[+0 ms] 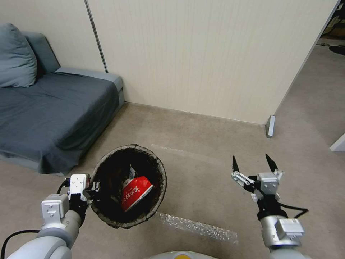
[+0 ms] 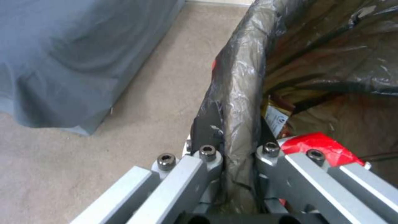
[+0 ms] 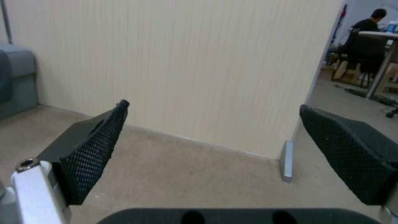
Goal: Pick up the trash bin, then pick up the garbage from the floor and place it into the trash bin.
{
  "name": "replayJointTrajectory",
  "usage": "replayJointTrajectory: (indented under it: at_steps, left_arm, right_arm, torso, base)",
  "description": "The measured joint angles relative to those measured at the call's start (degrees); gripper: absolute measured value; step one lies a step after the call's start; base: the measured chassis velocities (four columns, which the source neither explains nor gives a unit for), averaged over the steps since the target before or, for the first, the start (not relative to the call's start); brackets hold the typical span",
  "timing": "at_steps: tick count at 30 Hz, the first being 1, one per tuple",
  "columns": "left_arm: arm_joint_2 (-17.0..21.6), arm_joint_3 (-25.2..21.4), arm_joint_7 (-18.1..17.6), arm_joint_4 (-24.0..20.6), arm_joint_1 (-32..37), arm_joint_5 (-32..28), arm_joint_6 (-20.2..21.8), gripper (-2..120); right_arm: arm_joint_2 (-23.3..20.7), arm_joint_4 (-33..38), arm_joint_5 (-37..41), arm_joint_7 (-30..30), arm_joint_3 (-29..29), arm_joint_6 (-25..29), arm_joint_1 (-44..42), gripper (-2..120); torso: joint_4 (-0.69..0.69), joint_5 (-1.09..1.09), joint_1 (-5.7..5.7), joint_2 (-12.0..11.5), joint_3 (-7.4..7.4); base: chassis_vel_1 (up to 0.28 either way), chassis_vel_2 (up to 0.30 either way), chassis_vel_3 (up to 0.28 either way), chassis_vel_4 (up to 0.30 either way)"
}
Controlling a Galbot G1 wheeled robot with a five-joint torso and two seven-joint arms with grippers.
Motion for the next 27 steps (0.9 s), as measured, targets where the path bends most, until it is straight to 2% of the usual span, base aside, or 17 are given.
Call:
replayJointTrajectory:
  at_steps: [6,27]
  left_arm:
    - [-0.36,0.01,0.19,0.0,-0.58,-0.01,-0.04,1]
    - [-0.87,0.19,0.19,0.0,0.45,-0.11,-0.14,1]
  right_arm:
    - [2.58,0.4,-1.22,-0.31,-0.11,-0.04,-0.16,100]
    - [3.39,0.14,-1.65,-0.22,-1.66,-0.69,-0.76,100]
  torso:
    - [-0.01,0.0,0.0,0.0,0.0]
    - [0.0,0.01,0.0,0.0,0.0]
  base:
    - [0.0,0.0,0.0,0.0]
    - [0.042,0.041,0.043,0.045]
